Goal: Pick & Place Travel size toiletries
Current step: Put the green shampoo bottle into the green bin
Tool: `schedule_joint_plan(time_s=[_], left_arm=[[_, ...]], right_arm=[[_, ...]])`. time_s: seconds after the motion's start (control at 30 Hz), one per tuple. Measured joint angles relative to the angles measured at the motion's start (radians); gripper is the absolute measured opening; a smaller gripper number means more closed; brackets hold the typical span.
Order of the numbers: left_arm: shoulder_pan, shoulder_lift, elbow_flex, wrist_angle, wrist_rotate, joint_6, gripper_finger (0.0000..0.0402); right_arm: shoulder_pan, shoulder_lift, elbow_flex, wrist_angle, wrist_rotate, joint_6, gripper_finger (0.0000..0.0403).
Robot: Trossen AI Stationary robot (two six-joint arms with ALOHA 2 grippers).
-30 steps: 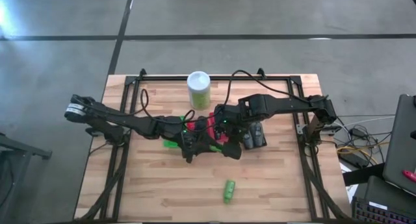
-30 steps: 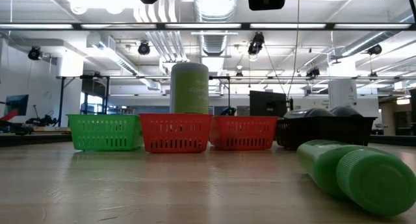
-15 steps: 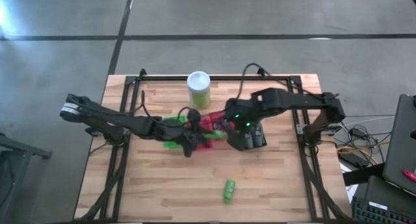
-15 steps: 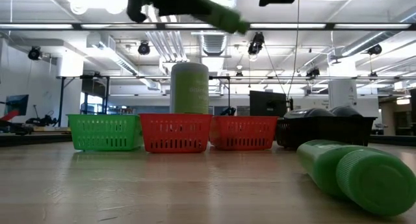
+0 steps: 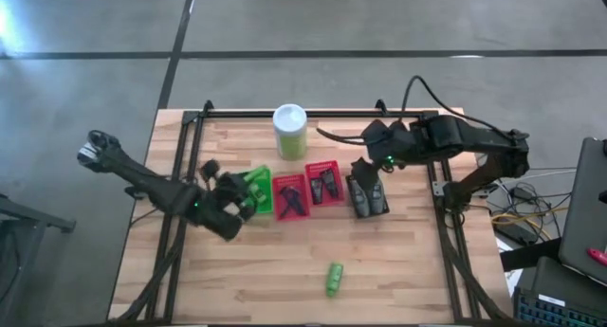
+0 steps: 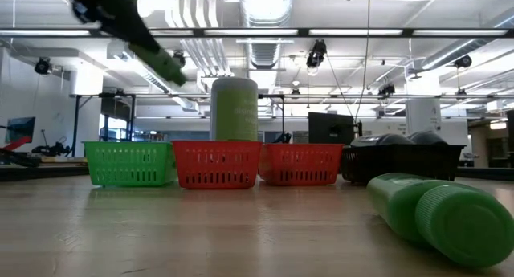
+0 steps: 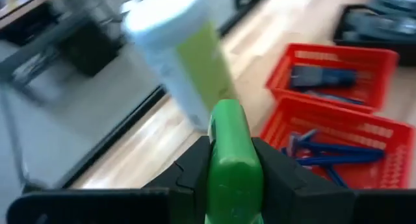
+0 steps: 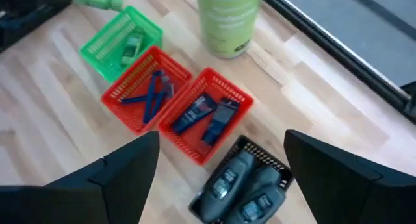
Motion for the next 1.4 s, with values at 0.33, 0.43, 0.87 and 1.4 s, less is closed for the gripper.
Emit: schedule_joint_plan(time_s=[0.33, 0.43, 0.87, 1.4], left_arm=[[-0.07, 0.149, -0.084, -0.075, -0.085, -0.98, 0.0093], [-0.071, 0.19, -0.093, -0.084, -0.07, -1.093, 0.0093], [-0.062, 0.348, -0.101, -0.083, -0.004, -1.139, 0.0117], [-0.106, 0.171, -0.053, 0.008, 0.155, -0.893, 0.0265]], right_arm=[[0.0, -0.013, -0.071, -0.002, 0.046, -0.025, 0.0333], [0.0, -0.013, -0.079, -0.003, 0.046, -0.047, 0.0325], [0.0, -0.015, -0.079, -0.005, 0.046, -0.12, 0.0283], [0.0, -0.022, -0.079, -0.06, 0.005, -0.099, 0.0256]])
